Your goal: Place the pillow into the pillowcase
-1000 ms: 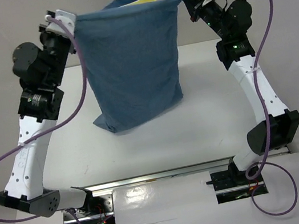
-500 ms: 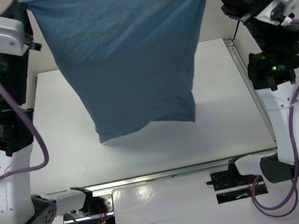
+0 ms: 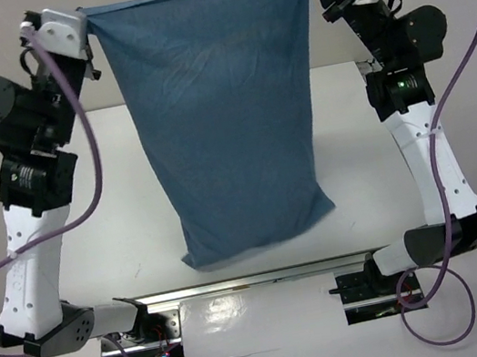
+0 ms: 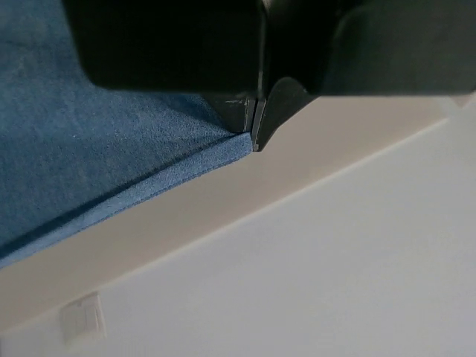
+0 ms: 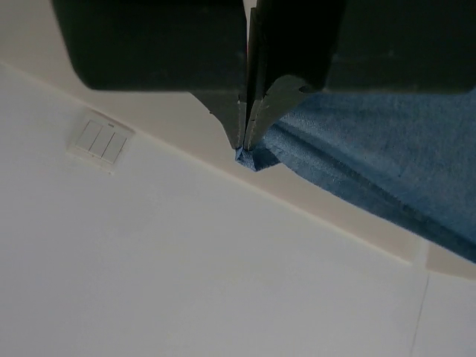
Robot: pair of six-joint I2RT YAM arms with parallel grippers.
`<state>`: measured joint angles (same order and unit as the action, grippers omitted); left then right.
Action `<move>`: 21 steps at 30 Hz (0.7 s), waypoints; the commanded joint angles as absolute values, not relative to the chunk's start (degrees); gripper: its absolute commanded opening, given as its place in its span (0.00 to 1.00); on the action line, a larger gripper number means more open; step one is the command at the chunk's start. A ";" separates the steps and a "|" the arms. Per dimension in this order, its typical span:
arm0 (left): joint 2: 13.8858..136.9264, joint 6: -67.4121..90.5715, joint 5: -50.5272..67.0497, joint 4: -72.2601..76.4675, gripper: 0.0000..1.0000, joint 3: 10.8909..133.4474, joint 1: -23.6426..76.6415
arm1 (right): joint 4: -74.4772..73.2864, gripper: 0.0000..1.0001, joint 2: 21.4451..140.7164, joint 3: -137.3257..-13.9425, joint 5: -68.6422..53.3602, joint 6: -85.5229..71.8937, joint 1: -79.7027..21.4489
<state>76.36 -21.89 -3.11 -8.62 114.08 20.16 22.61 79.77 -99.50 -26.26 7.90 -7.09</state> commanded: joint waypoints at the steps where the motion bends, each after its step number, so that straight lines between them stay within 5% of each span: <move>1: 71.20 -19.17 -2.64 -0.70 0.00 119.70 19.51 | 28.65 0.00 73.13 -105.46 -24.96 6.50 -6.77; 21: 62.31 -20.39 0.18 -6.06 0.00 122.52 19.51 | 24.96 0.00 58.97 -103.62 -25.58 5.36 -6.77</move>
<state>63.94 -18.96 8.84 -13.17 118.67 20.69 21.04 58.61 -101.60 -34.37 3.68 -7.53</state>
